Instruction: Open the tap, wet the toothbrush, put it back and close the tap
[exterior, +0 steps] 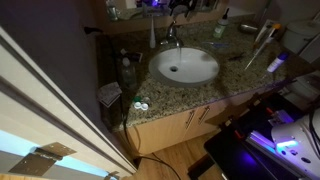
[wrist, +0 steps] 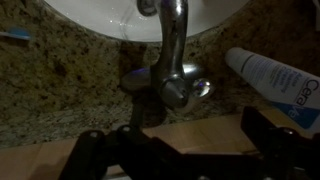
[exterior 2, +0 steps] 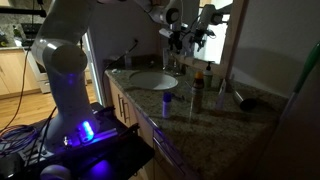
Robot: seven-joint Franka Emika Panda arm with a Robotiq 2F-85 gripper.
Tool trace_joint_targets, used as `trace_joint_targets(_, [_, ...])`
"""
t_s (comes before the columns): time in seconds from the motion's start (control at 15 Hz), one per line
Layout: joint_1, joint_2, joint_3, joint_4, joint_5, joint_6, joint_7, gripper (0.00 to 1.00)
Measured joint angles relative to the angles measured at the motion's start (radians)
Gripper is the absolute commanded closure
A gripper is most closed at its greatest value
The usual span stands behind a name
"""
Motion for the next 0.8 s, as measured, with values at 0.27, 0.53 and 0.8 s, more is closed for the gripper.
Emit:
trace_joint_targets(0.27, [0.0,0.0,0.0,-0.005,0.0,-0.008,0.001,0.0])
trace_joint_targets(0.53, [0.002,0.006,0.003,-0.005,-0.001,-0.007,0.0,0.0])
trace_joint_targets(0.8, [0.008,0.02,0.01,-0.005,-0.001,-0.006,0.001,0.0])
